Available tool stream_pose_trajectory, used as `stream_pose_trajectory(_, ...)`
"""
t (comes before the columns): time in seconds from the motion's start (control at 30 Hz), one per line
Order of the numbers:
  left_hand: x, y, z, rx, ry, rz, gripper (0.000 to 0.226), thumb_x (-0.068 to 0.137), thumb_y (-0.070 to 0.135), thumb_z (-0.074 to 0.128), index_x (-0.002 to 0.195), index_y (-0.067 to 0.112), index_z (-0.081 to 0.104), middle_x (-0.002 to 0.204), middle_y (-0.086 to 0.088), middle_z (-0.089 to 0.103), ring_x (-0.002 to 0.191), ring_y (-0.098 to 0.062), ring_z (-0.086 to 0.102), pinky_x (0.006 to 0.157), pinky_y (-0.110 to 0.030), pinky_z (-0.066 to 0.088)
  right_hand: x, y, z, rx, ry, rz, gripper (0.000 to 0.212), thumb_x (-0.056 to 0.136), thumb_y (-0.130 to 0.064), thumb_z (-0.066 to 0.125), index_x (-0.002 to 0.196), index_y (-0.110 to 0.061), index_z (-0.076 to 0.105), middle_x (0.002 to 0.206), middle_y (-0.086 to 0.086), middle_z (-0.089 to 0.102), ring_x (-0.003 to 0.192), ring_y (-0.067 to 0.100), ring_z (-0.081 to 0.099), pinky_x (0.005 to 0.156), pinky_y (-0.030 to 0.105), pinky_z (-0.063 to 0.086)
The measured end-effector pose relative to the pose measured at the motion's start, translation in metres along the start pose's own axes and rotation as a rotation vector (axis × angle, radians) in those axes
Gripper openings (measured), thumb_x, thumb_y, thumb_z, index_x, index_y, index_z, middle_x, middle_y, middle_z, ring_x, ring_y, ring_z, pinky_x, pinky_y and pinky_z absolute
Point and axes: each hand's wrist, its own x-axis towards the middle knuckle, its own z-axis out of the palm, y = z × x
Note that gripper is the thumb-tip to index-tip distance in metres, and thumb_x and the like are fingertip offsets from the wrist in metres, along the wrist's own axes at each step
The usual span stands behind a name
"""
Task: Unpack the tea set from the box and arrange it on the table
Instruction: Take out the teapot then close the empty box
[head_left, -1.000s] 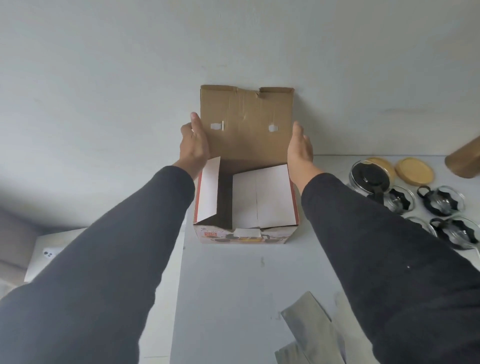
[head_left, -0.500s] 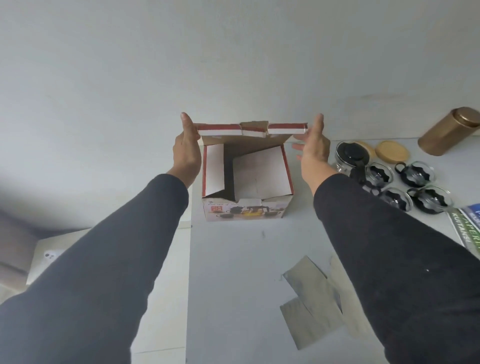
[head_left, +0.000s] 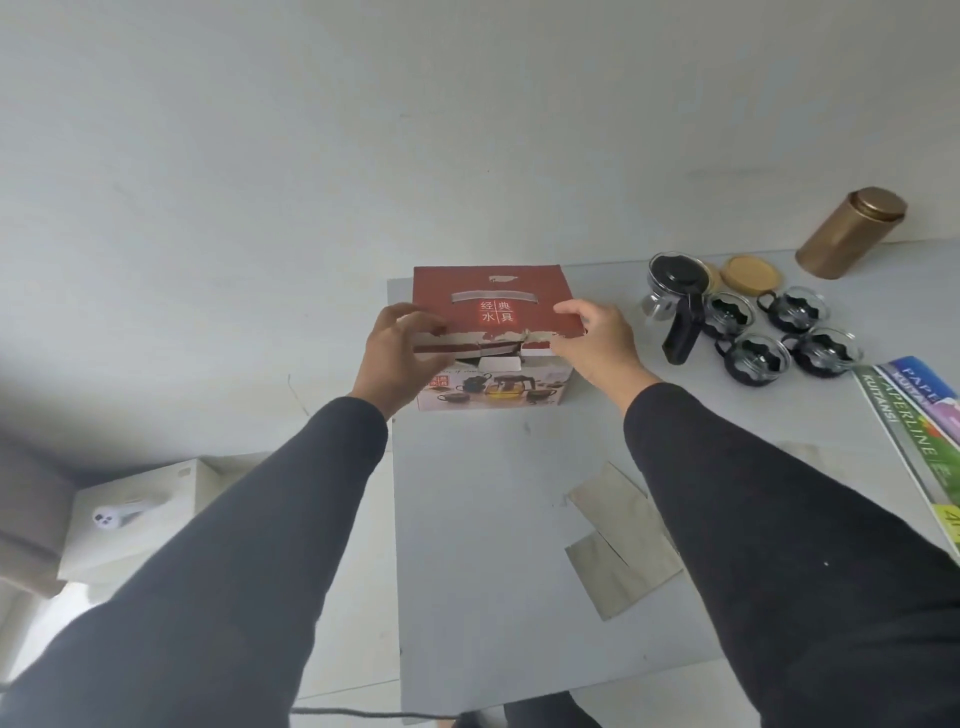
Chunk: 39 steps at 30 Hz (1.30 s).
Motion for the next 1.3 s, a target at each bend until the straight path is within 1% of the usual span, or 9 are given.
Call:
stream_pose_trajectory(0.13,0.001,0.004,-0.001,0.004,0.089,0.022,0.028,0.078,0.003,0.073,0.104,0.012,0.071,0.117,-0.008,0.057,0.108,-0.021,0.058,0.092,-0.020,0.044,-0.002,0.001,0.002,-0.130,0.079,-0.076,0.045,0.079,0.005,0.060,0.119,-0.015,0.062,0.124,0.009,0.046,0.096,0.016,0.047,0.084,0.011,0.029)
stream_pose_trajectory(0.33,0.000,0.006,0.001,0.039,0.053,0.012,0.025,0.084,0.002,0.067,0.108,0.007,0.070,0.119,-0.010,0.057,0.101,-0.017,0.058,0.083,0.003,0.029,-0.003,0.004,0.007,-0.194,0.091,-0.078,0.038,0.082,0.008,0.057,0.113,-0.012,0.064,0.123,0.009,0.045,0.092,0.012,0.043,0.078,0.008,0.027)
stream_pose_trajectory(0.53,-0.002,-0.003,0.004,0.055,0.027,0.026,0.021,0.090,0.007,0.062,0.109,0.007,0.071,0.122,-0.009,0.056,0.106,-0.022,0.059,0.091,-0.013,0.037,-0.002,0.007,0.007,-0.204,0.087,-0.093,0.029,0.080,-0.003,0.065,0.107,-0.011,0.068,0.121,0.009,0.049,0.104,0.020,0.052,0.082,0.011,0.029)
stream_pose_trajectory(0.7,0.000,-0.006,0.004,0.110,0.021,0.048,0.022,0.091,0.012,0.060,0.109,0.012,0.072,0.119,-0.006,0.058,0.102,-0.023,0.060,0.090,-0.021,0.041,0.005,0.008,0.008,-0.206,0.086,-0.086,0.020,0.079,-0.009,0.065,0.098,-0.013,0.071,0.115,0.006,0.051,0.092,0.015,0.049,0.081,0.012,0.030)
stream_pose_trajectory(0.8,0.000,-0.008,0.005,0.288,0.037,0.051,0.019,0.093,0.021,0.058,0.105,0.020,0.073,0.112,-0.001,0.063,0.104,-0.025,0.054,0.084,-0.032,0.039,0.006,0.010,0.012,-0.270,0.080,-0.085,0.009,0.079,-0.016,0.064,0.084,-0.018,0.072,0.107,0.004,0.055,0.103,0.021,0.051,0.084,0.024,0.039)
stream_pose_trajectory(0.9,-0.001,-0.009,0.006,0.267,0.055,0.053,0.017,0.092,0.020,0.059,0.102,0.020,0.073,0.110,-0.002,0.064,0.104,-0.027,0.052,0.083,-0.034,0.040,0.000,0.012,0.017,-0.362,0.083,-0.193,0.014,0.078,-0.023,0.065,0.090,-0.018,0.070,0.107,0.002,0.056,0.108,0.023,0.047,0.090,0.035,0.042)
stream_pose_trajectory(1.03,-0.001,-0.011,0.007,0.205,0.058,0.056,0.017,0.091,0.015,0.060,0.101,0.016,0.073,0.112,-0.006,0.061,0.104,-0.028,0.052,0.089,-0.031,0.041,-0.009,0.008,0.029,-0.371,0.056,-0.434,0.029,0.068,-0.029,0.073,0.092,-0.016,0.064,0.106,0.000,0.055,0.103,0.020,0.049,0.086,0.033,0.038)
stream_pose_trajectory(1.17,0.000,-0.012,0.007,0.167,0.056,0.048,0.016,0.090,0.013,0.061,0.101,0.012,0.073,0.115,-0.008,0.058,0.112,-0.026,0.052,0.093,-0.022,0.036,-0.010,0.008,0.041,-0.425,0.035,-0.559,0.028,0.064,-0.022,0.078,0.086,-0.013,0.064,0.098,0.004,0.058,0.093,0.027,0.056,0.075,0.032,0.038)
stream_pose_trajectory(1.3,0.001,-0.013,0.009,0.144,0.066,0.036,0.016,0.089,0.012,0.063,0.101,0.011,0.072,0.117,-0.009,0.056,0.113,-0.024,0.052,0.092,-0.016,0.034,-0.007,0.009,0.048,-0.403,0.066,-0.637,0.022,0.061,-0.011,0.079,0.078,-0.013,0.066,0.087,0.005,0.061,0.080,0.030,0.058,0.066,0.040,0.050)
